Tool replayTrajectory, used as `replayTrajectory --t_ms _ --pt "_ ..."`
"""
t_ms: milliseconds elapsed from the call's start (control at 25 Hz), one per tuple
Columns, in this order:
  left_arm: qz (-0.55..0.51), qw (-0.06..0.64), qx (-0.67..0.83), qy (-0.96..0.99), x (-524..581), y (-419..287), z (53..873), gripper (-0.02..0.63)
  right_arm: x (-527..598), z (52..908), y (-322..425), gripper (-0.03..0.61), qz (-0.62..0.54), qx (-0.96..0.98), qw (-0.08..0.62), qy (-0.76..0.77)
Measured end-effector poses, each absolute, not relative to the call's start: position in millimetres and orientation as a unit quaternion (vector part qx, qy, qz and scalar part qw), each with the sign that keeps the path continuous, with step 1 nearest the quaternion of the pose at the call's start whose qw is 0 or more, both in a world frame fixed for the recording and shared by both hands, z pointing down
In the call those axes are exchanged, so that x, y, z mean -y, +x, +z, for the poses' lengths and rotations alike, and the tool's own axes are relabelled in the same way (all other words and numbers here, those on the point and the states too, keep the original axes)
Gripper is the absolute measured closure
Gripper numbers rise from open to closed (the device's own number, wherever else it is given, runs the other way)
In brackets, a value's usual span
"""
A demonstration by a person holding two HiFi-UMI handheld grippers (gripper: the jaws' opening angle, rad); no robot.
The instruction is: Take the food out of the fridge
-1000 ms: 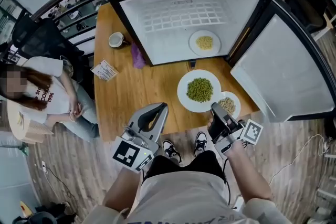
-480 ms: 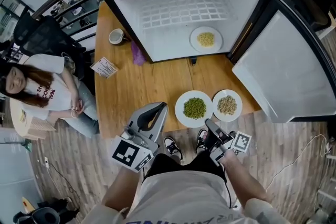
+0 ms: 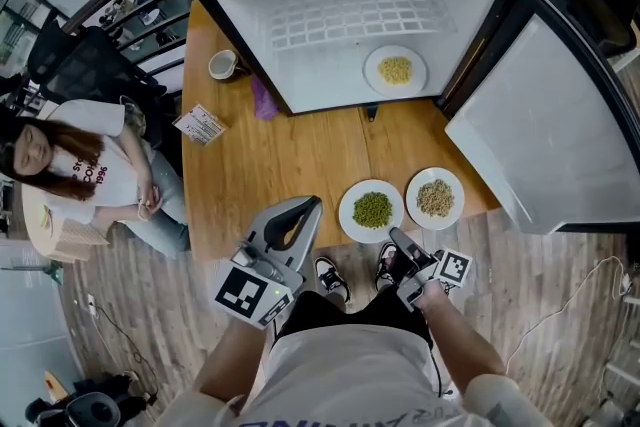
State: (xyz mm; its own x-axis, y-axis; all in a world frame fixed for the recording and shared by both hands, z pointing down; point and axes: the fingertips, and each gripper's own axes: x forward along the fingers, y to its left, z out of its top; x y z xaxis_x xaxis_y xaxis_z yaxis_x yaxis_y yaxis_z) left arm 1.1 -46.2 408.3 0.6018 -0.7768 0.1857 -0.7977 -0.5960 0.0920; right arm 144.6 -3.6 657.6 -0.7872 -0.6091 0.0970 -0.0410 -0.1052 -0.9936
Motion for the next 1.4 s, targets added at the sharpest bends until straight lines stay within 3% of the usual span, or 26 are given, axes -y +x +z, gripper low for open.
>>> replayTrajectory --t_ms 560,760,1400 --pt "0.064 0.089 0.44 0.891 45.5 -1.1 413.4 0.606 -3.8 686.9 142.9 0.551 -0.727 -0.609 0.125 -0.291" --pt "0.062 0.095 0.437 0.892 44.6 -1.3 416.4 0.606 -6.8 689.9 140.5 0.486 -0.745 -0.591 0.09 -0.297" --pt "0.059 0.097 0.437 0.892 47.2 -4.9 419.5 0.606 -26.4 702.9 136.9 0.471 -0.765 -0.572 0.048 -0.293"
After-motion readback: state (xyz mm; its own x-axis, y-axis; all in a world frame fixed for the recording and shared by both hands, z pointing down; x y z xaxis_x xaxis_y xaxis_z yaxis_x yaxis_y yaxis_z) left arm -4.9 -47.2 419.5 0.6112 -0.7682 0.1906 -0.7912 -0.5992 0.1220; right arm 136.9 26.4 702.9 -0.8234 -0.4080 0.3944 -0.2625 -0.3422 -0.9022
